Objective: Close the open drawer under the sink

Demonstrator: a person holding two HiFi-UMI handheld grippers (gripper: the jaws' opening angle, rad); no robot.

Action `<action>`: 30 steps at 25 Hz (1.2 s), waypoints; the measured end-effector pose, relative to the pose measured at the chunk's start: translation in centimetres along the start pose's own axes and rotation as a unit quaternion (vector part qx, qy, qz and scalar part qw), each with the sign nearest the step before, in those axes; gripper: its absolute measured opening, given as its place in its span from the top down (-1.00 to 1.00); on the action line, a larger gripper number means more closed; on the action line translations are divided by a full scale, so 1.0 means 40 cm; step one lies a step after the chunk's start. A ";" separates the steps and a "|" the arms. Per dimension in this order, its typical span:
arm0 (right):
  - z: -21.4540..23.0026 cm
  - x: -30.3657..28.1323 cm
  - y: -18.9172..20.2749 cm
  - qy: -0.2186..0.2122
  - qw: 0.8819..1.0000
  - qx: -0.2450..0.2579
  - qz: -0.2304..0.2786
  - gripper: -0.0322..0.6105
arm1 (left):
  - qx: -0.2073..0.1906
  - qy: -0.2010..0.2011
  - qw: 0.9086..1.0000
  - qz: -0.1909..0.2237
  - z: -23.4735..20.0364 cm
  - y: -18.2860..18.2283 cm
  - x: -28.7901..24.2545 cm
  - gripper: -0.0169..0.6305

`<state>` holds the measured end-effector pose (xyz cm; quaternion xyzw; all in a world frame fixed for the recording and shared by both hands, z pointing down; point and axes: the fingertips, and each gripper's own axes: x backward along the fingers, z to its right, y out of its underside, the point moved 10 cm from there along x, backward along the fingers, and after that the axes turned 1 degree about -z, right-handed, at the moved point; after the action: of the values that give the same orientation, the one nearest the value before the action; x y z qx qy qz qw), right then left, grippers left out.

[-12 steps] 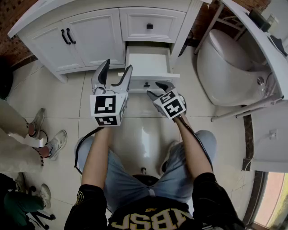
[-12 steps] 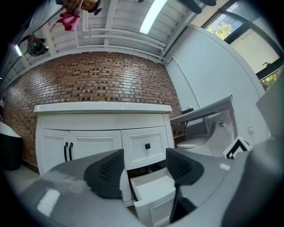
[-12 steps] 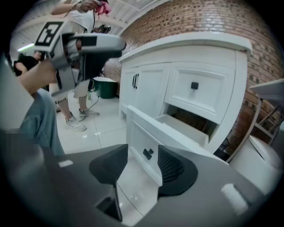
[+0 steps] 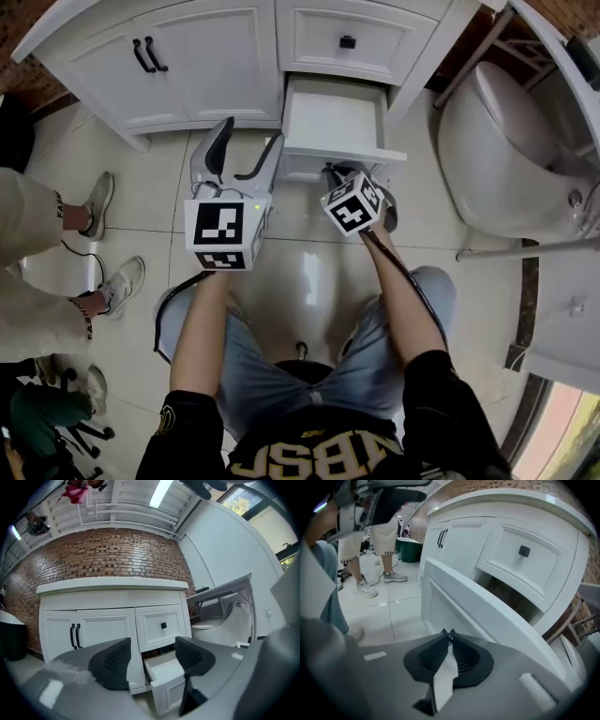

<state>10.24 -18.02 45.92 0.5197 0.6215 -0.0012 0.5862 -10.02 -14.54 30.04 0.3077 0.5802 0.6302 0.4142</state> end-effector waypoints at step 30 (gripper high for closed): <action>0.303 -0.274 -0.170 0.110 0.994 -0.015 0.013 0.79 | 0.023 0.006 0.999 -0.026 -0.048 0.037 -0.073 0.02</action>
<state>12.16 -35.63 45.98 0.5159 0.6752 0.0724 0.5222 -10.57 -18.01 31.50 0.2980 0.6046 0.6076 0.4201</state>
